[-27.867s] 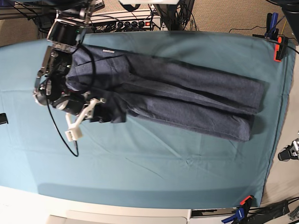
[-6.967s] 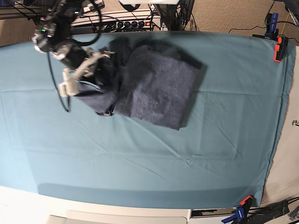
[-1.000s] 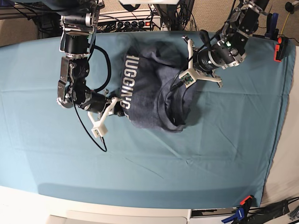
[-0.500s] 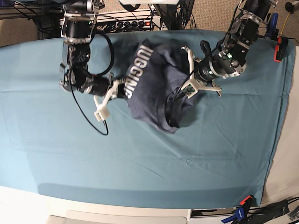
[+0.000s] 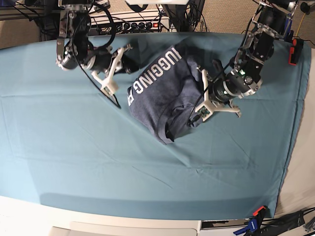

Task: Fold the T-shirt properly
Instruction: 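Grasp the folded bundle's edges with both grippers, then press and square the folded shirt with both grippers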

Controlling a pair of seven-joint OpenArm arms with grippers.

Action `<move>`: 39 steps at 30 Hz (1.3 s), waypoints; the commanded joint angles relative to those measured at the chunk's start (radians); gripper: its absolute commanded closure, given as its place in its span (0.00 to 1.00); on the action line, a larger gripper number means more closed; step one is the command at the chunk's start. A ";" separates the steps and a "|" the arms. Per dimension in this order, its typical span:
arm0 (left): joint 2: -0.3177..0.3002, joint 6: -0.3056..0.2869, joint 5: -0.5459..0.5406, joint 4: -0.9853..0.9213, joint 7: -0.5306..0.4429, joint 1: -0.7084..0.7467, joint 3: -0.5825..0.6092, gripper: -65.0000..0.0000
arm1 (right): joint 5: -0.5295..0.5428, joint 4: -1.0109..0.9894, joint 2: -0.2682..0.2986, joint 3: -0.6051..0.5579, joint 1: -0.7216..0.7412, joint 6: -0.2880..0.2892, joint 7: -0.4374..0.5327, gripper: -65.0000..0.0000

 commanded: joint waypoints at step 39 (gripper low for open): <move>-0.024 0.022 -0.048 0.015 0.130 0.161 -0.006 1.00 | -0.592 -0.111 0.003 -0.047 0.427 -0.316 0.279 1.00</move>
